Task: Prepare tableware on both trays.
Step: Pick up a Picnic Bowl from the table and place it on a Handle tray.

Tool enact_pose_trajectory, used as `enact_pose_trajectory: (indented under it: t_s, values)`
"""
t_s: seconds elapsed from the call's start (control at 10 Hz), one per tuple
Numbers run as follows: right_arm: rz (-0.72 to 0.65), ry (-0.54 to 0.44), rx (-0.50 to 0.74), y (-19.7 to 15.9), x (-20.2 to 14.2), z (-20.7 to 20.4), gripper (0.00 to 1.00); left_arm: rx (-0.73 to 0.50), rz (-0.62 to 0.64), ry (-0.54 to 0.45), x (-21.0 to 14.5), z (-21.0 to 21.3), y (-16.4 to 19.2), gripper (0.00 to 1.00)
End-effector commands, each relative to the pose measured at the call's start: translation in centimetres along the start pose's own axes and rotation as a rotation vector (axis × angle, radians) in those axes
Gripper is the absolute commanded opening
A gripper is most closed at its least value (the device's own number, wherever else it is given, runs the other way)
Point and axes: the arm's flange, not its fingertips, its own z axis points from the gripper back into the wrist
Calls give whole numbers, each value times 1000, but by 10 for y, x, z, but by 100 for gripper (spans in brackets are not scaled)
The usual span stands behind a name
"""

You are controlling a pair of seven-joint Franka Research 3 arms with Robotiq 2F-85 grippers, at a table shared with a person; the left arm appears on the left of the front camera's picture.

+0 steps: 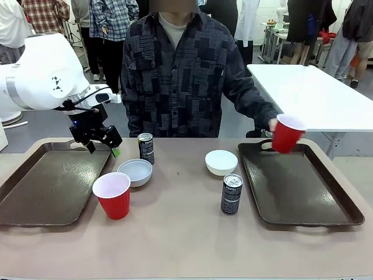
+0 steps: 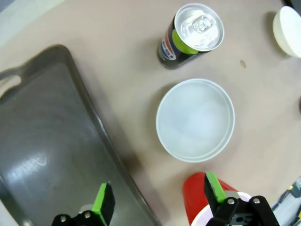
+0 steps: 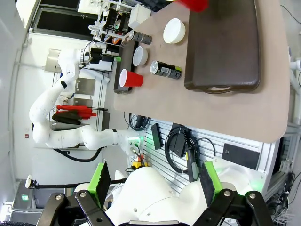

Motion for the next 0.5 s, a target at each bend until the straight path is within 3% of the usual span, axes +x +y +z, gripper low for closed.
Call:
enact_pose_trajectory:
  t_s: [0.0,0.4]
  values:
    - [20,-13,24,2,0,2,100,30,0,6,14,-21,-11,100]
    - [20,-13,24,2,0,2,100,70,-30,26,39,-77,-36,100]
